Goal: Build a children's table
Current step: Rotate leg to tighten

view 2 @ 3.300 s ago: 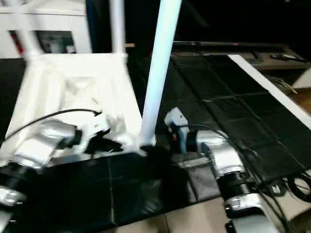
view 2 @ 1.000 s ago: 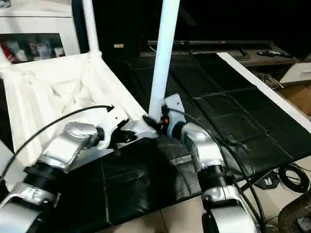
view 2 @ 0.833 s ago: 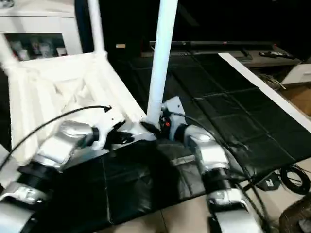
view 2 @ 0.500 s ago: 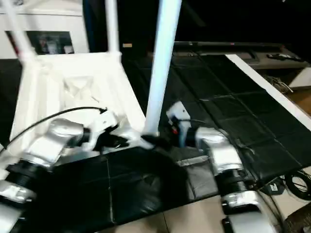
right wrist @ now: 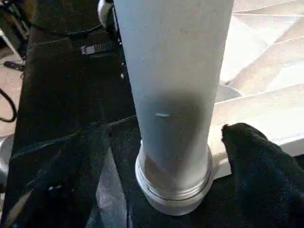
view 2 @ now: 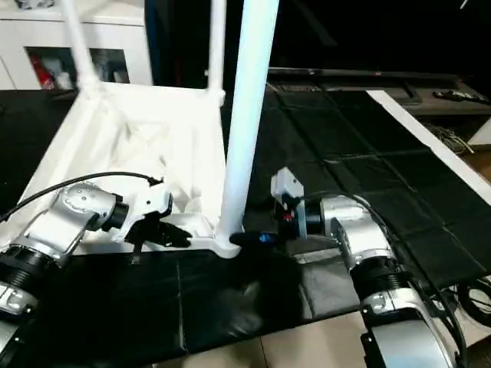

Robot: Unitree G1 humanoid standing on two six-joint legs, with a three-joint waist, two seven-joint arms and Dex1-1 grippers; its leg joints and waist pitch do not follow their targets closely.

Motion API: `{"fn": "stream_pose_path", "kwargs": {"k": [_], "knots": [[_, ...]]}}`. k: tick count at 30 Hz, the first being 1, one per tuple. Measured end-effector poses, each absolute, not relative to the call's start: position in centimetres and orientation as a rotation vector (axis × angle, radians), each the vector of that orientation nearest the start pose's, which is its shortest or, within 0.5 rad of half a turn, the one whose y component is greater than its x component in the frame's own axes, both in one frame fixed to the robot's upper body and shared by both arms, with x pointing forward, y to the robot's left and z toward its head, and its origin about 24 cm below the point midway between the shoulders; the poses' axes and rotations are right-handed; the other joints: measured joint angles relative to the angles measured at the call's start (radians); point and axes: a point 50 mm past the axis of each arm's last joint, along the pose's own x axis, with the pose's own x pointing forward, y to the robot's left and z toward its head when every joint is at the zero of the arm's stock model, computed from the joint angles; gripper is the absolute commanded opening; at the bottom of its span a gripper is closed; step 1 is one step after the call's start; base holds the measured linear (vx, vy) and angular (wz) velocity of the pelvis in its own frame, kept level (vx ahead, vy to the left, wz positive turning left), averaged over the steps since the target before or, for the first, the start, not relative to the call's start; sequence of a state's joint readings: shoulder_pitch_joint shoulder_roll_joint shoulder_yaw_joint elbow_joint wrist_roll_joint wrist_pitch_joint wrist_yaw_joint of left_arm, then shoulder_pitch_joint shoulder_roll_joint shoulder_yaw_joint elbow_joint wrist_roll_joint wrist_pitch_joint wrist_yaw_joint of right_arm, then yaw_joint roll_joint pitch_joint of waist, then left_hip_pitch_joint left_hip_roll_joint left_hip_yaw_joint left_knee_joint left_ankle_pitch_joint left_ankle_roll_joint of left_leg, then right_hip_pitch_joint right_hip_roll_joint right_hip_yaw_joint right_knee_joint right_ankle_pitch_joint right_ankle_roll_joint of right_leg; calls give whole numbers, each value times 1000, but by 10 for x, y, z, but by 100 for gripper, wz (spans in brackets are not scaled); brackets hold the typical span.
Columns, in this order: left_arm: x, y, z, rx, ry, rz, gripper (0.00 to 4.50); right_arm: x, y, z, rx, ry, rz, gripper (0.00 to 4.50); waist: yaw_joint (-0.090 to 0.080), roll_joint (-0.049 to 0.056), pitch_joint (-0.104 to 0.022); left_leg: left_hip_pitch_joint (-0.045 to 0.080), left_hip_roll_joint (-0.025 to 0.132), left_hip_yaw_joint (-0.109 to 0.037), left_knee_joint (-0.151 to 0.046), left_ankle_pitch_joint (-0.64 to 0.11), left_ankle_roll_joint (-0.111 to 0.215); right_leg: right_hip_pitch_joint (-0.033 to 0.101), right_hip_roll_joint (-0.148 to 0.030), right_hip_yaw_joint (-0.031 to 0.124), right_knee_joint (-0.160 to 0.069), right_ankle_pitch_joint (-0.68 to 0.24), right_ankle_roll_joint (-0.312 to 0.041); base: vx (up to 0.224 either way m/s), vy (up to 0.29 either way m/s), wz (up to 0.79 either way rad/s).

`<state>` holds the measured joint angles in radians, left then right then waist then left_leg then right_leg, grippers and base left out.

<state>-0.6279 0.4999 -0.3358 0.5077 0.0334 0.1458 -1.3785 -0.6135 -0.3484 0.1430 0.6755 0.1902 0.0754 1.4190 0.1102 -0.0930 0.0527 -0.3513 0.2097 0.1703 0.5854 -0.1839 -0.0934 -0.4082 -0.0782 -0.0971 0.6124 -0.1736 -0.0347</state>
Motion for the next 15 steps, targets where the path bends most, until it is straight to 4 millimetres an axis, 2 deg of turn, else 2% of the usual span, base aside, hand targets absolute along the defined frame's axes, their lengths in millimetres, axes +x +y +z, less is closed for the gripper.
{"fn": "stream_pose_path", "kwargs": {"k": [4,12,15], "knots": [[314,156,74,534,542,-1455,0,320,-141,72,-98,271,1473,336,3,0,0,0,0,0,0,0,0,0,0,0,1,0,0,0,0,0],[314,156,74,539,539,-1457,0,322,-135,63,-67,272,1457,280,2,0,0,0,0,0,0,0,0,0,0,0,1,0,0,0,0,0],[314,156,74,540,538,-1457,0,322,-131,65,-64,263,1468,244,3,0,0,0,0,0,0,0,0,0,0,0,1,0,0,0,0,0]]}}
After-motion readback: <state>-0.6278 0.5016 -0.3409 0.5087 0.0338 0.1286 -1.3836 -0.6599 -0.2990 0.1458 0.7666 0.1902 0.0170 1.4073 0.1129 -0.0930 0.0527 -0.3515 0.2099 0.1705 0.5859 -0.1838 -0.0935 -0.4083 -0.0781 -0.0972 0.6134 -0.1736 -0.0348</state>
